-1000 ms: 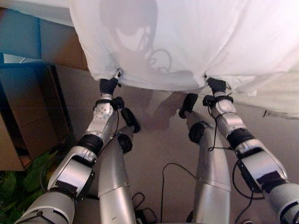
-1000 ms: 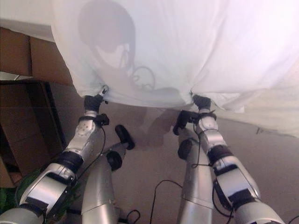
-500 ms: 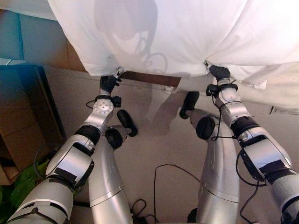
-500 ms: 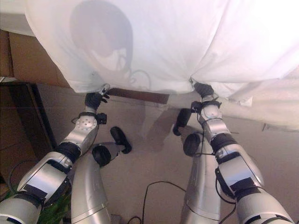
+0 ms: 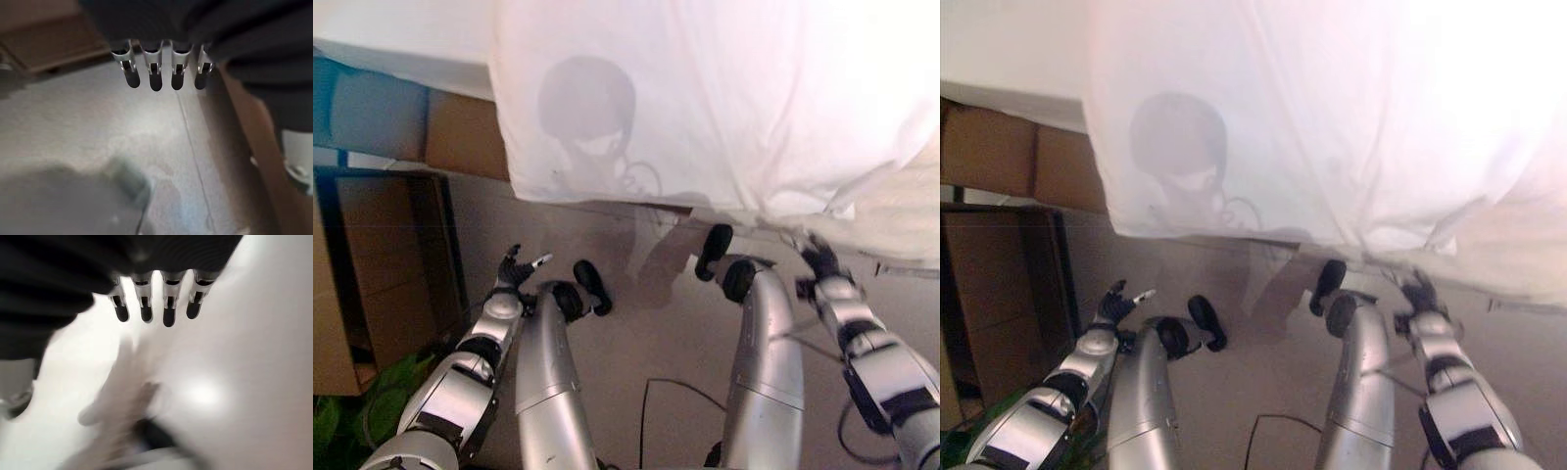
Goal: Make the bed
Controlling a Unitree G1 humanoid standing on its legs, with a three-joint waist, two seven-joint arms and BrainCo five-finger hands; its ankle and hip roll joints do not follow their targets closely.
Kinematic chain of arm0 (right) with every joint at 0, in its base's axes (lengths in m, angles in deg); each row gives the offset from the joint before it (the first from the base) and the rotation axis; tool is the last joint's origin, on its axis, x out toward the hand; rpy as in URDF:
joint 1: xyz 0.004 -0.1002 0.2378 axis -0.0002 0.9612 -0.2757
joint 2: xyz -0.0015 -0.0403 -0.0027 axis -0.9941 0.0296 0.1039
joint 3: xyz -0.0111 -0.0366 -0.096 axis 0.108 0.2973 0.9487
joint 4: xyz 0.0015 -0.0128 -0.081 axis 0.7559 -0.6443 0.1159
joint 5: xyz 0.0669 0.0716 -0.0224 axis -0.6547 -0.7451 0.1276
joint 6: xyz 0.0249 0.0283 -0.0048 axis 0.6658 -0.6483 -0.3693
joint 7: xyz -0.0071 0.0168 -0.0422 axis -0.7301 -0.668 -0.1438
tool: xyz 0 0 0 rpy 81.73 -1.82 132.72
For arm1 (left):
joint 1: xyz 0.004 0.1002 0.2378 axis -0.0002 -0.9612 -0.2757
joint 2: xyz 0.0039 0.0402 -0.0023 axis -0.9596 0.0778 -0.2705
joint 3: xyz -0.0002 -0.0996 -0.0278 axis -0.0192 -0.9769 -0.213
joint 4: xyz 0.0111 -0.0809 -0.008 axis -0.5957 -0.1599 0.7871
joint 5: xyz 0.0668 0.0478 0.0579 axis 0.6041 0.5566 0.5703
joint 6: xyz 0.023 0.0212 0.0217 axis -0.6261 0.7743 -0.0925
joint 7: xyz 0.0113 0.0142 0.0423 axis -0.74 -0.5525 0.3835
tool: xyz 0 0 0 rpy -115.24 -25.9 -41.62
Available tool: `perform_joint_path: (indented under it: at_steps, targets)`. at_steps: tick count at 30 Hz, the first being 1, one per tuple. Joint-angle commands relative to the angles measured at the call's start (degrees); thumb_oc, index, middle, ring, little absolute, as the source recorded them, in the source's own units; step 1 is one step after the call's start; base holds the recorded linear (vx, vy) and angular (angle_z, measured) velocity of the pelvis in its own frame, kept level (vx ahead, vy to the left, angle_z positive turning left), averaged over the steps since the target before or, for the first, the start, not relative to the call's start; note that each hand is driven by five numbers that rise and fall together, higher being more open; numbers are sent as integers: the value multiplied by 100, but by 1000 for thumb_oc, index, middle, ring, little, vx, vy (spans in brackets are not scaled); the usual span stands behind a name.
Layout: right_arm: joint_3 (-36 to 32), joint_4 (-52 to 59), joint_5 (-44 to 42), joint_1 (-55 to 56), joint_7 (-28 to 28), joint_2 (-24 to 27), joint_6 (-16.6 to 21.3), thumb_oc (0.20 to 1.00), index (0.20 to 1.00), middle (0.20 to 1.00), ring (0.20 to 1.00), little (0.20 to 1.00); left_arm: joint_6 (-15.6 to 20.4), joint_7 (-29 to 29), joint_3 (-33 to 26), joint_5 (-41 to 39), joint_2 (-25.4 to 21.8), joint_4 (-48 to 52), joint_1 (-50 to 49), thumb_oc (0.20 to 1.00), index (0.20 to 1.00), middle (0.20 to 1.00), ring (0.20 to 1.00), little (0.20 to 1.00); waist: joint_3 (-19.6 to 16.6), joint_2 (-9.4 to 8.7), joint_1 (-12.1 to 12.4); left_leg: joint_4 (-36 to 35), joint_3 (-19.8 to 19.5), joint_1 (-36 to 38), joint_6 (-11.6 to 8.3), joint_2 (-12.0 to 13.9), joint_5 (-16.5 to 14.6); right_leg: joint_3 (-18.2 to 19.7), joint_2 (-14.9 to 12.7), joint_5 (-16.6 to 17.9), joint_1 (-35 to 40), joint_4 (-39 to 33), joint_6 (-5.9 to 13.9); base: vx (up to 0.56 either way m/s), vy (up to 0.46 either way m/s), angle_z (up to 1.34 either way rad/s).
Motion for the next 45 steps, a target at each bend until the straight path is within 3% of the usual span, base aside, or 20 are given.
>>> perform_joint_path:
  at_steps: [1, 2, 7, 8, 10, 11, 14, 16, 17, 18, 20, 23, 25, 29, 35, 37, 38, 39, 44, 45]
  targets:
    - [-473, -291, 44, 781, -62, 188, -87, 1000, 1000, 1000, 1000, 1000, 232, 93, -350, 339, -94, -133, -309, 1000, 1000, 1000, 1000, 1000, -55, -5, -186, -926, 221, 960, -6, -228, 567, -129, 91, -606, 1254, -105, 355, 0, 0, 0]
    - [-475, -281, 46, 813, -61, 183, -87, 1000, 1000, 1000, 1000, 1000, 231, 93, -342, 342, -94, -126, -335, 1000, 1000, 1000, 1000, 1000, -55, -4, -183, -967, 221, 1009, -10, -232, 583, -148, 97, -597, 1312, -145, 356, 0, 0, 0]
    - [-1003, -354, 300, 1404, -112, -70, -145, 1000, 1000, 1000, 1000, 1000, 298, 275, -804, 685, 99, -325, -979, 1000, 1000, 1000, 1000, 1000, -138, -107, -175, -2379, 262, 3245, -130, -334, 954, -664, 336, -138, 3660, -1532, 623, 80, 2, -3]
    - [-1005, -347, 303, 1419, -112, -70, -145, 1000, 1000, 1000, 1000, 1000, 298, 274, -803, 689, 101, -319, -992, 1000, 1000, 1000, 1000, 1000, -101, -104, -176, -2430, 262, 3320, -133, -339, 977, -683, 347, -117, 3742, -1582, 626, 164, -5, 3]
    - [-1156, -375, 343, 1673, -99, -141, -156, 1000, 1000, 1000, 1000, 1000, 331, 290, -955, 792, 179, -399, -1324, 1000, 1000, 1000, 1000, 1000, -434, -119, -161, -3092, 291, 3937, -202, -380, 1207, -807, 446, 106, 4411, -2211, 716, 231, 3, 5]
    - [-1283, -283, 368, 1877, -52, -182, -129, 1000, 1000, 1000, 1000, 1000, 399, 234, -1176, 799, 232, -375, -1646, 1000, 1000, 1000, 1000, 1000, -865, -109, -125, -3784, 324, 4497, -300, -403, 1488, -928, 545, 351, 5002, -2870, 817, 256, 5, 0]
    - [-1487, 143, 222, 2061, 96, -255, -8, 1000, 1000, 1000, 1000, 1000, 581, 148, -1556, 441, 297, -45, -2003, 1000, 1000, 1000, 1000, 1000, -1178, -71, -88, -4470, 364, 5049, -393, -535, 1791, -1030, 683, 627, 5571, -3507, 925, 192, 25, -5]
    - [-1649, 1121, -73, 2257, 331, -406, 254, 1000, 1000, 1000, 1000, 1000, 926, 51, -2040, -317, 325, 963, -2419, 1000, 1000, 1000, 1000, 1000, -1449, -46, -80, -5040, 458, 5389, -426, -619, 2175, -1195, 789, 958, 5888, -4066, 935, 57, 19, -4]
    - [-1646, 1120, -71, 2264, 332, -407, 252, 1000, 1000, 1000, 1000, 1000, 924, 51, -2037, -316, 325, 962, -2427, 1000, 1000, 1000, 1000, 1000, -1457, -34, -79, -5038, 379, 5447, -487, -618, 2075, -1122, 803, 856, 5927, -4023, 1010, 169, 13, 3]
    - [-1634, 2561, -65, 2621, 393, -575, 535, 1000, 1000, 1000, 1000, 1000, 1212, -13, -2365, -616, 330, 2204, -2810, 1000, 1000, 1000, 1000, 1000, -1741, -39, -72, -5396, 483, 5694, -464, -643, 2299, -1210, 902, 1065, 6201, -4496, 967, 181, 11, 9]
    - [-1534, 3776, 71, 2786, 360, -546, 733, 1000, 1000, 1000, 1000, 1000, 1394, 72, -2516, -928, 349, 3112, -2949, 1000, 1000, 1000, 1000, 1000, -1995, -45, -59, -5652, 509, 5985, -486, -673, 2361, -1247, 984, 1124, 6534, -4815, 991, 171, 10, 4]
    - [-1568, 4224, -9, 2697, 324, -539, 916, 1000, 1000, 1000, 1000, 1000, 1488, 236, -2415, -1110, 347, 3632, -2814, 1000, 1000, 1000, 1000, 1000, -2225, -48, -44, -5838, 508, 6189, -499, -712, 2382, -1310, 1016, 1170, 6809, -5048, 1026, 135, 26, 4]
    - [-1392, 5170, -135, 2239, 262, -608, 1090, 1000, 1000, 1000, 1000, 1000, 1496, 655, -1956, -1366, 265, 4568, -2340, 1000, 1000, 1000, 1000, 1000, -2473, -63, -30, -5975, 501, 6364, -475, -771, 2402, -1351, 1005, 1230, 7021, -5180, 1040, 100, 49, 2]
    - [-953, 5553, -171, 1758, -18, -612, 1115, 1000, 1000, 1000, 1000, 1000, 1489, 1012, -1503, -1505, 242, 4801, -1806, 1000, 1000, 1000, 1000, 1000, -2597, -73, -30, -6052, 506, 6457, -459, -818, 2406, -1301, 1004, 1270, 7092, -5234, 1047, 73, 33, -2]
    - [-190, 5869, -460, 978, -397, -673, 1078, 1000, 1000, 1000, 1000, 1000, 1356, 1375, -477, -1610, 436, 4908, -765, 1000, 1000, 1000, 1000, 1000, -2475, -67, -71, -5971, 512, 6311, -416, -835, 2383, -1222, 989, 1261, 6901, -5176, 1041, -1, 5, -7]
    - [311, 5785, -532, 323, -384, -741, 1047, 1000, 1000, 1000, 1000, 1000, 1403, 1249, 90, -1471, 598, 4662, -8, 1000, 1000, 1000, 1000, 1000, -2025, -42, -125, -5653, 427, 5684, -385, -829, 2372, -1006, 913, 1302, 6164, -4893, 1010, -284, -2, -10]
    - [309, 5775, -535, 307, -386, -738, 1050, 1000, 1000, 1000, 1000, 1000, 1408, 1248, 89, -1471, 600, 4651, 10, 1000, 1000, 1000, 1000, 1000, -2035, -42, -120, -5630, 430, 5650, -383, -827, 2362, -997, 908, 1295, 6126, -4871, 1009, -260, 13, -17]
    - [630, 5628, -602, -135, -340, -725, 1022, 1000, 1000, 1000, 1000, 1000, 1417, 1156, 462, -1509, 711, 4431, 505, 1000, 1000, 1000, 1000, 1000, -1618, 2, -162, -5248, 295, 5205, -418, -816, 2224, -745, 850, 1208, 5624, -4489, 1045, -215, 15, -17]
    - [1018, 5142, -813, -972, -301, -655, 935, 1000, 1000, 1000, 1000, 1000, 1395, 983, 960, -1541, 921, 3879, 1313, 1000, 1000, 1000, 1000, 1000, -1112, 34, -128, -4421, 295, 4296, -332, -671, 1939, -509, 725, 985, 4700, -3719, 977, -153, -28, -4]
    - [1104, 5134, -918, -1384, -250, -576, 976, 1000, 1000, 1000, 1000, 1000, 1399, 889, 1145, -1481, 958, 3824, 1641, 1000, 1000, 1000, 1000, 1000, -765, 61, -144, -3903, 212, 3715, -257, -619, 1813, -419, 707, 892, 4097, -3252, 938, -187, -26, -18]
